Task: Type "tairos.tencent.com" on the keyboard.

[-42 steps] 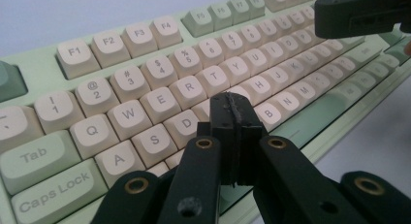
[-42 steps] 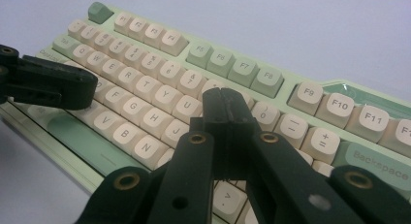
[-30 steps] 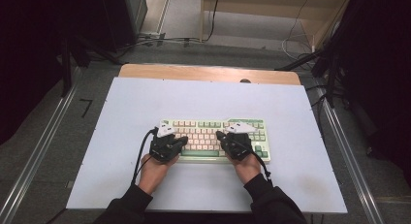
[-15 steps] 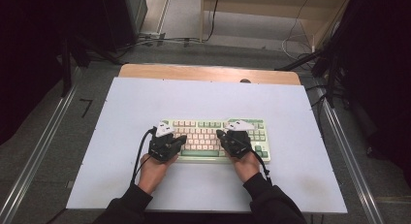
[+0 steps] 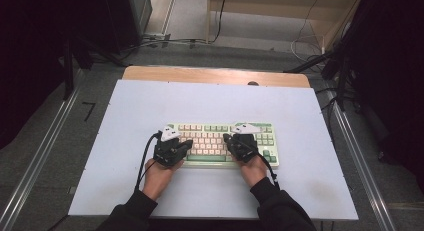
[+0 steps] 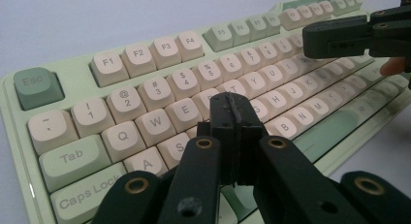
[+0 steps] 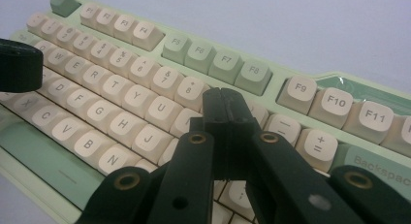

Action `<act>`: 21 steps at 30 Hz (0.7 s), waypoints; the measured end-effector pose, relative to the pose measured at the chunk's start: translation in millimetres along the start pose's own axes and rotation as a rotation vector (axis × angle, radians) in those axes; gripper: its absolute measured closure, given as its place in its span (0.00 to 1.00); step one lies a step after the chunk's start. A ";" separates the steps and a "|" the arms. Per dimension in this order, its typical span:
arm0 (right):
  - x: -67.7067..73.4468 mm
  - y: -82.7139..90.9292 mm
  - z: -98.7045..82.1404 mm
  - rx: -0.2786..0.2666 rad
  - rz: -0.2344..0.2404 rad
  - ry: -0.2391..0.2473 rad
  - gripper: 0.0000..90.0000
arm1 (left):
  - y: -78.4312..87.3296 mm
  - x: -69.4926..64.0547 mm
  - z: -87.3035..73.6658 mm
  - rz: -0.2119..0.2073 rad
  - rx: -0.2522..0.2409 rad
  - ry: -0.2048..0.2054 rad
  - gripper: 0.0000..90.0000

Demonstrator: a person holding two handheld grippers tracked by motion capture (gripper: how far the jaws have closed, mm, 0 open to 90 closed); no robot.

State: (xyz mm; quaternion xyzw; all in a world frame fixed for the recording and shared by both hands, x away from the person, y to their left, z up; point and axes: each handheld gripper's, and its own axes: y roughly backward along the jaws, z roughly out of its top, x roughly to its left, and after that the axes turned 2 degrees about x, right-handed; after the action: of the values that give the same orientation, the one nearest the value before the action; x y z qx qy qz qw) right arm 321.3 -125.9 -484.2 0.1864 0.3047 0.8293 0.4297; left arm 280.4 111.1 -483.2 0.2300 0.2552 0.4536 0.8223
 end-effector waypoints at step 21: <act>0.3 0.8 0.8 0.012 0.010 -0.001 0.97 | 0.5 0.5 0.1 0.002 -0.004 0.001 1.00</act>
State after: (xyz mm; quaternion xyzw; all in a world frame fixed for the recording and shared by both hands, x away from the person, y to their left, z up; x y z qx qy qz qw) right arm 321.2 -125.8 -483.0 0.1911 0.3084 0.8296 0.4246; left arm 280.4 111.7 -482.9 0.2283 0.2544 0.4551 0.8222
